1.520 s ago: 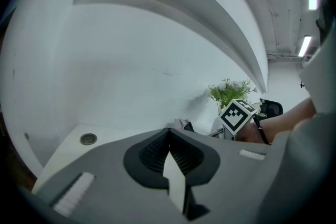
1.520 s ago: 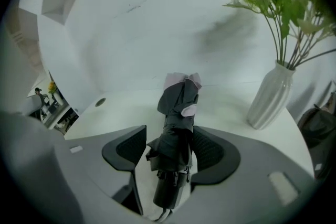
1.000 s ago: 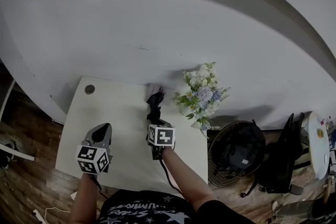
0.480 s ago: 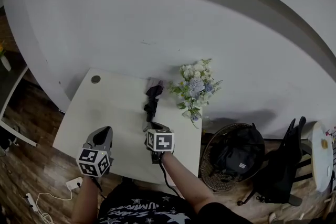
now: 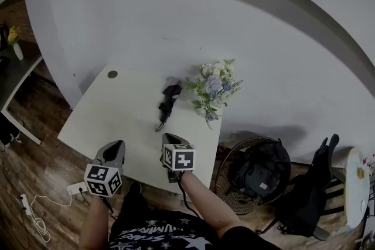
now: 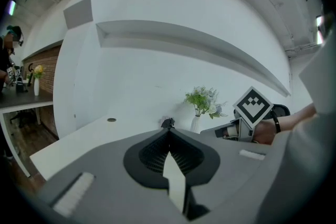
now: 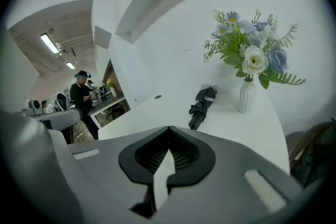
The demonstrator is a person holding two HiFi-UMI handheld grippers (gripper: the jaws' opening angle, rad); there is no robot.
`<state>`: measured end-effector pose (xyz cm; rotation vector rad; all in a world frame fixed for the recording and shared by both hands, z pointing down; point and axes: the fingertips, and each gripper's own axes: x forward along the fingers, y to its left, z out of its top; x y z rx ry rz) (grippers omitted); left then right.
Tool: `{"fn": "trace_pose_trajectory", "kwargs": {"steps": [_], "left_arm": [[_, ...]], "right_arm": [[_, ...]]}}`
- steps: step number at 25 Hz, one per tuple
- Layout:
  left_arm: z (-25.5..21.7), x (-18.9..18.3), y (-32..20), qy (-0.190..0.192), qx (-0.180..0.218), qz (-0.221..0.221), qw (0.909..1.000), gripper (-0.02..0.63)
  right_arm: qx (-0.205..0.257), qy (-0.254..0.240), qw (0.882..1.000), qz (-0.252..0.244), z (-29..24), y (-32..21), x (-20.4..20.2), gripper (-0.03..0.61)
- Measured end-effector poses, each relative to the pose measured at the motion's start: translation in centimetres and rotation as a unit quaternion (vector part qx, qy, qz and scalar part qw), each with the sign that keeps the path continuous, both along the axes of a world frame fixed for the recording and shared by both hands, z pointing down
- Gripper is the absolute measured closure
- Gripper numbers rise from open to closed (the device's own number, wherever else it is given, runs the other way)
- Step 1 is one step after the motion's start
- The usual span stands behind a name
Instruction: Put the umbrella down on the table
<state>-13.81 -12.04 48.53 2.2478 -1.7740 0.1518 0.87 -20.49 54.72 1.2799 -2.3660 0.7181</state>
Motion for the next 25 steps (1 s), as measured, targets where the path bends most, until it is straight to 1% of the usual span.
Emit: {"fn": "trace_pose_trajectory", "kwargs": {"steps": [5, 11, 15, 21, 25], "left_arm": [[0.1, 0.8, 3.1, 0.003, 0.005, -0.022, 0.9997, 0.611], [-0.1, 1.6, 5.8, 0.004, 0.009, -0.04, 0.9991, 0.611], [0.5, 1.6, 7.0, 0.002, 0.001, -0.049, 0.9988, 0.611], [-0.3, 0.9, 8.1, -0.002, 0.008, -0.056, 0.9984, 0.611], [-0.3, 0.1, 10.5, 0.007, 0.007, -0.071, 0.9974, 0.611]], "right_arm": [[0.017, -0.004, 0.999, -0.031, -0.8, 2.6, 0.7, 0.565], [0.023, 0.003, 0.998, -0.054, -0.5, 5.0, 1.4, 0.565], [0.023, -0.002, 0.998, -0.061, -0.3, 5.7, 1.6, 0.565], [0.023, -0.008, 0.998, -0.066, -0.3, 6.3, 1.3, 0.565], [0.025, -0.004, 0.997, -0.073, -0.1, 7.8, 0.6, 0.565]]}}
